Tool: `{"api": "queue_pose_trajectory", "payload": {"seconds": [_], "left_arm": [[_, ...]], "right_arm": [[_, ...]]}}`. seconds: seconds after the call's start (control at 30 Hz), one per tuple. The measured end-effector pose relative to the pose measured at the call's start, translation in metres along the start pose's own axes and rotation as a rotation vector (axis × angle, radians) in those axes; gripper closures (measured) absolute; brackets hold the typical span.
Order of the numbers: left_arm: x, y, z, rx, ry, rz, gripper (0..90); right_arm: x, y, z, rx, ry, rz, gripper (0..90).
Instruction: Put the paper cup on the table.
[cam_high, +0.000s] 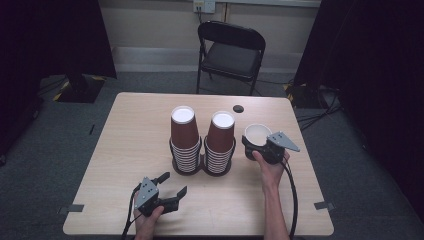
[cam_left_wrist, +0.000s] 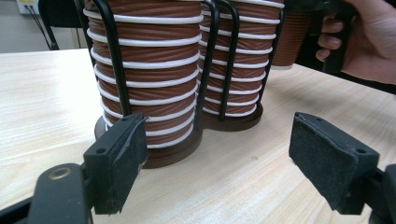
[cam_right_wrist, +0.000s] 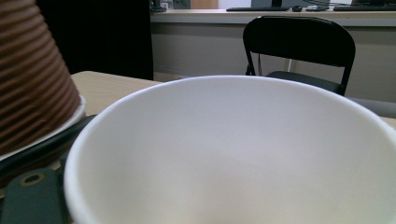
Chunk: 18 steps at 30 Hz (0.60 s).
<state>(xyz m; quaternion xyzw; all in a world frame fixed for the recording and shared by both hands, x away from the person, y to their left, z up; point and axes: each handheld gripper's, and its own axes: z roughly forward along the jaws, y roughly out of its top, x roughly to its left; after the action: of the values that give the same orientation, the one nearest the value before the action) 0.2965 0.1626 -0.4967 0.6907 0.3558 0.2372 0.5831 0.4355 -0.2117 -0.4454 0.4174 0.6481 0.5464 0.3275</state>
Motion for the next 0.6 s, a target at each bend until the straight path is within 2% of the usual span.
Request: {"api": "queue_pose_trajectory", "payload": {"seconds": [0.13,0.3,0.43,0.5,0.6], "left_arm": [[0.0,0.0,0.0,0.001,0.001,-0.001,19.2],[0.0,0.0,0.0,0.0,0.006,-0.001,19.0],[-0.002,0.0,0.0,-0.002,0.016,0.004,17.1],[-0.002,0.0,0.0,-0.004,0.021,0.004,16.8],[-0.001,0.0,0.0,-0.004,0.02,0.003,16.7]], "right_arm": [[-0.003,-0.002,0.009,0.011,-0.006,0.0,10.0],[-0.009,-0.01,0.018,0.029,-0.007,0.042,9.7],[-0.009,-0.019,0.026,0.055,-0.001,0.03,9.4],[-0.009,-0.022,0.028,0.059,0.006,0.046,9.3],[-0.008,-0.026,0.03,0.064,0.008,0.044,9.3]]}}
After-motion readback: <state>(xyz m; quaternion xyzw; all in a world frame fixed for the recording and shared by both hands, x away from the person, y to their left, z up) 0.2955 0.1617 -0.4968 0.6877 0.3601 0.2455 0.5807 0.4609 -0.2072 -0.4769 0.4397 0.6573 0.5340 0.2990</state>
